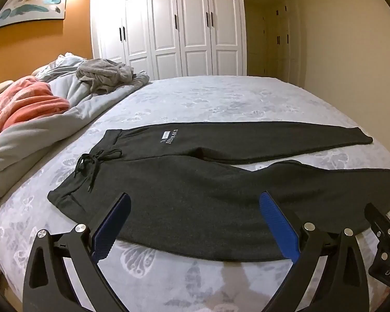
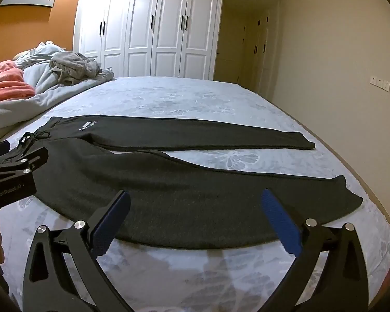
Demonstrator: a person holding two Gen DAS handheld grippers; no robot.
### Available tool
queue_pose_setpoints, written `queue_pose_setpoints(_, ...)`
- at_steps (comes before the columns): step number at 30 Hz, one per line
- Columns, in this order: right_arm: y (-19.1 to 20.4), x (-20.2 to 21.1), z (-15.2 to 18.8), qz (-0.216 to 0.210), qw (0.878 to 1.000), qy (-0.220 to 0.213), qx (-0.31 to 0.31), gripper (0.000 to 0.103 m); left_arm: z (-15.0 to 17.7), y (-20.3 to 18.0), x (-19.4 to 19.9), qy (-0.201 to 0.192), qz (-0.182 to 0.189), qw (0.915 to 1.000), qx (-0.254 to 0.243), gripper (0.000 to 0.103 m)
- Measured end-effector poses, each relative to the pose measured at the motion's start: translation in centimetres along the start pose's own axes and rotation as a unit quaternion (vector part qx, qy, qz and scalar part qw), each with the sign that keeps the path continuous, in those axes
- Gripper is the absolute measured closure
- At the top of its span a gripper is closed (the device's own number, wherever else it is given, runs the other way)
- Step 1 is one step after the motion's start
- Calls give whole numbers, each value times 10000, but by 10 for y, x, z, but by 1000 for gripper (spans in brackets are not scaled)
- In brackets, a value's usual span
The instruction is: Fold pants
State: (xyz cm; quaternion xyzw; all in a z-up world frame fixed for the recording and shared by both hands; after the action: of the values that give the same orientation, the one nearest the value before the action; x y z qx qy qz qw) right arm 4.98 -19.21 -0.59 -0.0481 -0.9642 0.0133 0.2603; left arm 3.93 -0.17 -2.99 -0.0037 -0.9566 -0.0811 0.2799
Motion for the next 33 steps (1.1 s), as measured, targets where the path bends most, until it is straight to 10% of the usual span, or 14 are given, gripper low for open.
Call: queue_pose_setpoints(33, -1, 1, -4, -8, 9993, 71, -368, 5, 3, -3, 0, -13, -31, 10000, -75, 6)
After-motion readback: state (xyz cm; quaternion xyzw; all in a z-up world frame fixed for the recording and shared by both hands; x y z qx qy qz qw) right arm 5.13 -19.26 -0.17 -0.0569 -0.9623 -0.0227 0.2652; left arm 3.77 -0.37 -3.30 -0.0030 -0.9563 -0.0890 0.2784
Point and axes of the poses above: each gripper's, at about its wrist camera, not at the fingertips, and x roughly against the way its jaws point, y to its left, z to its underside, the point moved 4 cm from there along -x, roughly the way its jaws point, and after that the axes turned 6 degrees about -x, right-handed, at the moved point
